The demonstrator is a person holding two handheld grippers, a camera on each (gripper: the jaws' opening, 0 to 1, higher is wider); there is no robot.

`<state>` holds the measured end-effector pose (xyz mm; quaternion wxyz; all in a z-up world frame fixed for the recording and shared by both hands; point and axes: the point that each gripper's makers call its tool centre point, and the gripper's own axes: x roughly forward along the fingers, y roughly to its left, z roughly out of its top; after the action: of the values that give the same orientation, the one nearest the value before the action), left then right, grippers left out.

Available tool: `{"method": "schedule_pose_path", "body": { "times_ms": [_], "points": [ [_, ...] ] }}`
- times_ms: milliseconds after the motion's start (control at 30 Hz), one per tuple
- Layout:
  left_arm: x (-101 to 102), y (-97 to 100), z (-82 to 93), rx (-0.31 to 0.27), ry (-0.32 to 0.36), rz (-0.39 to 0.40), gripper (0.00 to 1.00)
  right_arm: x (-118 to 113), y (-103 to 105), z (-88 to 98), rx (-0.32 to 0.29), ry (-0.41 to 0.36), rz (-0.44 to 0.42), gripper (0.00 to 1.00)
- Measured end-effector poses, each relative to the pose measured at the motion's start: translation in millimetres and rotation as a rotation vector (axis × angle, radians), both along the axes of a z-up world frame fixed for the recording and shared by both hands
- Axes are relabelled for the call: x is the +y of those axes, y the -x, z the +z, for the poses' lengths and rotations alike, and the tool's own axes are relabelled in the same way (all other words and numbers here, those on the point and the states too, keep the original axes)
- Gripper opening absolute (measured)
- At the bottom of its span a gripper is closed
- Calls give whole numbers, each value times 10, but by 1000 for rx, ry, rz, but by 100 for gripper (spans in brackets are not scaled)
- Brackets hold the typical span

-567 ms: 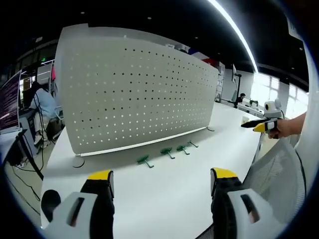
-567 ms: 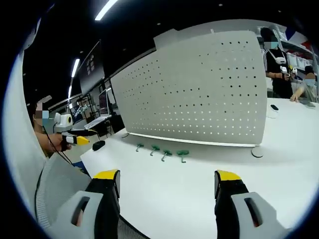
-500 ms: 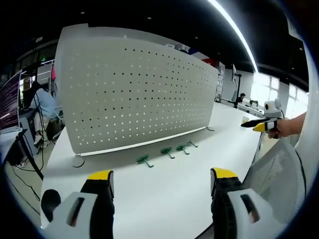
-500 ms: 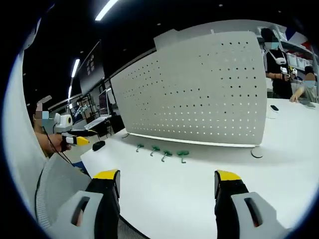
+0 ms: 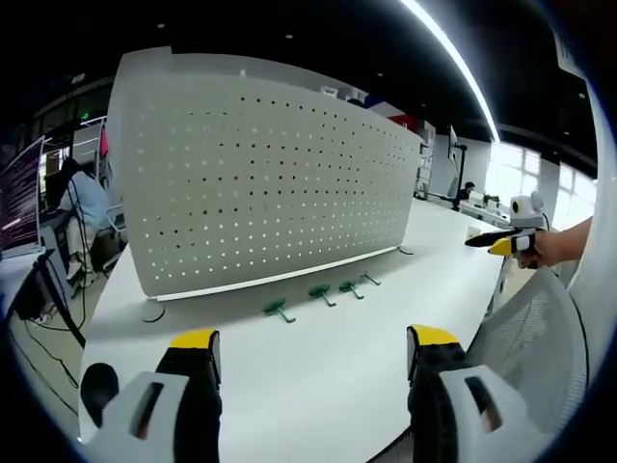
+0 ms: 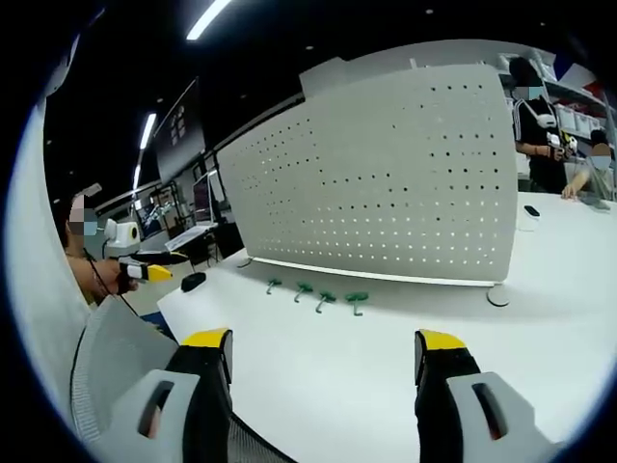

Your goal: Insert the hook assembly into the mounting plate slot until the hook locks in place.

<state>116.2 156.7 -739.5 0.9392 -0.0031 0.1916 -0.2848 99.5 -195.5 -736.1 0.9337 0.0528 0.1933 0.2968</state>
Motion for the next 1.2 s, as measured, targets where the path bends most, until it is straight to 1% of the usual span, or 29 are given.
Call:
{"method": "schedule_pose_path", "body": {
  "times_ms": [500,967,1200],
  "points": [
    [-3,86,27,-2,-5,1,81,-13,60,27,-7,1,-1,74],
    [-26,85,49,-3,-6,-2,81,-24,53,30,-10,-1,-4,74],
    [-20,64,30,2,-10,-3,81,-20,38,12,-5,-4,-5,74]
  ]
}}
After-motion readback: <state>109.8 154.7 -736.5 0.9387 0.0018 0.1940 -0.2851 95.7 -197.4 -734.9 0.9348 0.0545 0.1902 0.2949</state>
